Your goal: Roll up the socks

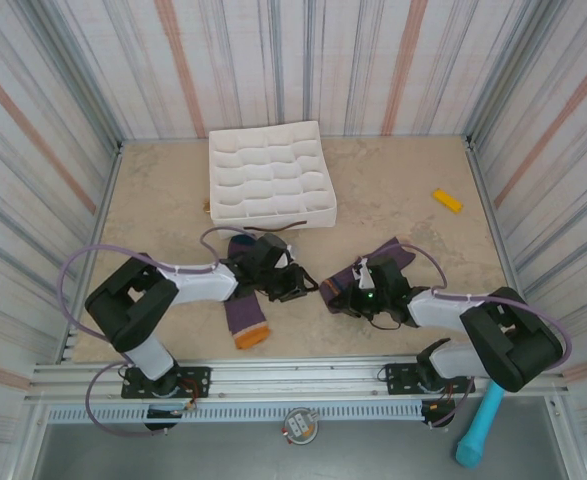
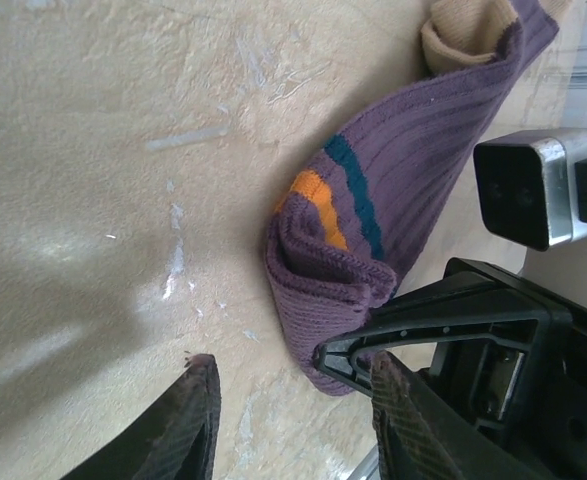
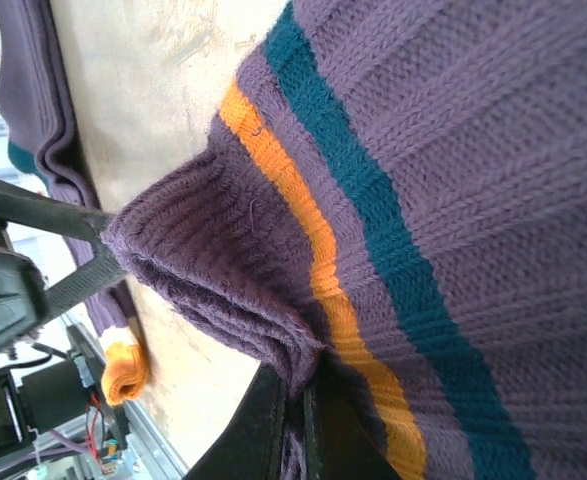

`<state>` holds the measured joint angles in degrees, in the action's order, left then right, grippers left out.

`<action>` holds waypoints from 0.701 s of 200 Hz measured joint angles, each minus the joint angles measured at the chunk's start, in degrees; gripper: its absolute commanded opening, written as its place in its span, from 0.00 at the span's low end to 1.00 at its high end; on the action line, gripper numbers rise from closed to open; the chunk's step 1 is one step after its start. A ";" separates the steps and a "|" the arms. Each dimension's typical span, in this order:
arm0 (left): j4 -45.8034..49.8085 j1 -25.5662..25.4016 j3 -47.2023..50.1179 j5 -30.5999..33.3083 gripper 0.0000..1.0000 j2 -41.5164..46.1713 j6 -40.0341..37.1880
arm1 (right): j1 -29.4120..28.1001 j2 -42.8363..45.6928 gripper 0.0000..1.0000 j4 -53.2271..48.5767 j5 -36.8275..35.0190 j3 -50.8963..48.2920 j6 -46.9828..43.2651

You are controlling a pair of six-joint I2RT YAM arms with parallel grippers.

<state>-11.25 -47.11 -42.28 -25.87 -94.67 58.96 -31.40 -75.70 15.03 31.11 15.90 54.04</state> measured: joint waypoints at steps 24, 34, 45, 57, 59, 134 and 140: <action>-1.79 -0.63 0.00 0.00 0.39 -1.29 0.04 | 1.29 -1.18 0.00 0.28 1.92 0.11 0.00; -2.40 -0.94 0.00 0.02 0.38 -1.88 0.07 | 1.88 -1.77 0.00 0.57 2.93 0.15 0.00; -2.80 -1.31 -0.07 0.04 0.38 -2.67 0.13 | 2.51 -2.64 0.00 0.79 4.15 0.39 0.02; -2.82 -1.75 -0.35 0.04 0.38 -3.69 0.15 | 3.08 -3.65 0.00 1.31 5.33 0.61 0.07; -2.80 -1.77 -0.37 0.07 0.38 -3.82 0.15 | 3.13 -3.80 0.00 1.36 5.53 0.63 0.09; -6.67 -2.40 -2.23 0.24 0.40 -7.69 0.90 | 4.17 -6.82 0.00 3.54 8.68 1.25 1.07; -6.86 -2.40 -2.23 0.26 0.39 -7.78 1.05 | 4.33 -6.97 0.00 3.72 8.81 1.25 1.07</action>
<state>-18.11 -49.52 -44.51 -25.61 -102.45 60.01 -27.07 -82.67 18.74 39.92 17.15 55.11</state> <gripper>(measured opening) 0.402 0.068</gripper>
